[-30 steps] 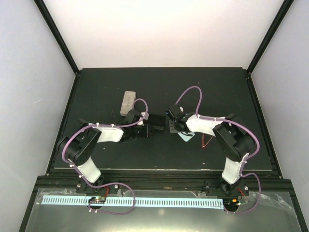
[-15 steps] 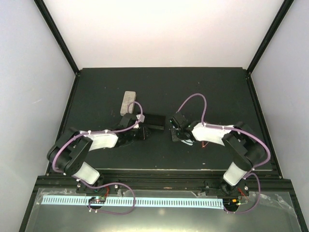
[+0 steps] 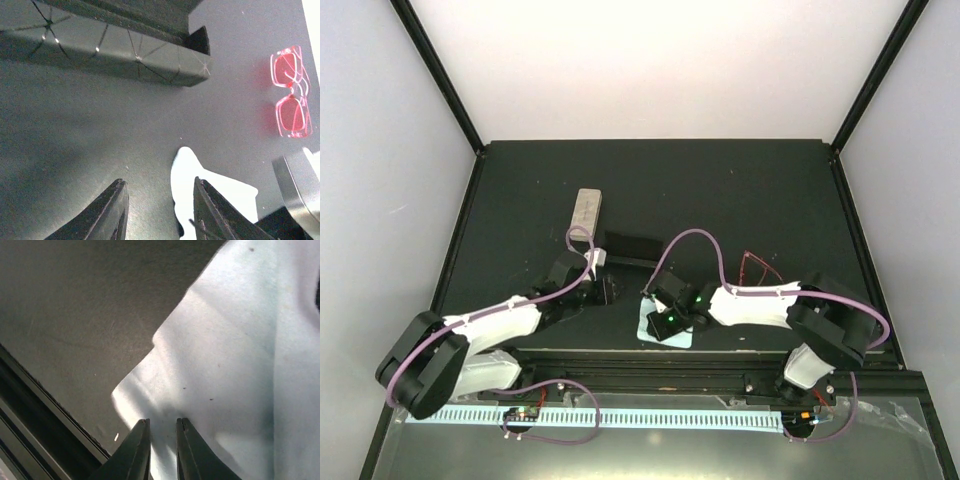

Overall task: Organize the sunglasses
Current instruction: Move the glasses cleaning cloth to the center of the board.

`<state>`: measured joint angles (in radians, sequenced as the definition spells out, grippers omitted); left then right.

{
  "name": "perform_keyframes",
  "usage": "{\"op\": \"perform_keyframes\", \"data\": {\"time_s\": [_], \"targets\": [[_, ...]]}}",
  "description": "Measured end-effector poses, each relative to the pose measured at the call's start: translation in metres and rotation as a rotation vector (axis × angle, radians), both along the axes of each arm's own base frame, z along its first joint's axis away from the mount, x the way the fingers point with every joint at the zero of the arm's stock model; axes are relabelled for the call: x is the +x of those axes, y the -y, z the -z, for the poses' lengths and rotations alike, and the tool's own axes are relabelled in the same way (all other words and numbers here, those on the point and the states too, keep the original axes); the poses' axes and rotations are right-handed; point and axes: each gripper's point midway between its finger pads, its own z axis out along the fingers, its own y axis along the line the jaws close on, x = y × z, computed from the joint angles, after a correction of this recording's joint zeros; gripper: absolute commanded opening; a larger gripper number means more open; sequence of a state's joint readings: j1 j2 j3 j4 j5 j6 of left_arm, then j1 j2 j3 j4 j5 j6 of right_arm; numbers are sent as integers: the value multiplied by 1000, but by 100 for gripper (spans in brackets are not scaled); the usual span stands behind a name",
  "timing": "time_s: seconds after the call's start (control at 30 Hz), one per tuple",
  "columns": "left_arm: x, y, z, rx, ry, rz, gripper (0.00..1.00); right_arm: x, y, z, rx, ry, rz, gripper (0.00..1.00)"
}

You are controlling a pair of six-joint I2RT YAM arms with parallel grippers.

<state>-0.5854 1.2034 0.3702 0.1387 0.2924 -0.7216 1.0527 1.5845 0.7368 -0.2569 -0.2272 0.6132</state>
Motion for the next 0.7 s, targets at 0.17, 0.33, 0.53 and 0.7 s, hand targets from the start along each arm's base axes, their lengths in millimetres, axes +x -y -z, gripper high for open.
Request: {"op": "perform_keyframes", "data": {"time_s": [0.17, 0.33, 0.53, 0.7], "targets": [[-14, 8, -5, -23, 0, 37, 34, 5, 3, -8, 4, 25, 38, 30], [-32, 28, -9, -53, -10, 116, 25, 19, 14, -25, -2, 117, 105, 26], [-54, 51, -3, -68, -44, 194, 14, 29, 35, -16, -107, 178, 147, 30], [-74, 69, 10, -71, -91, 239, 11, 30, 48, -3, -185, 196, 133, 29]]}}
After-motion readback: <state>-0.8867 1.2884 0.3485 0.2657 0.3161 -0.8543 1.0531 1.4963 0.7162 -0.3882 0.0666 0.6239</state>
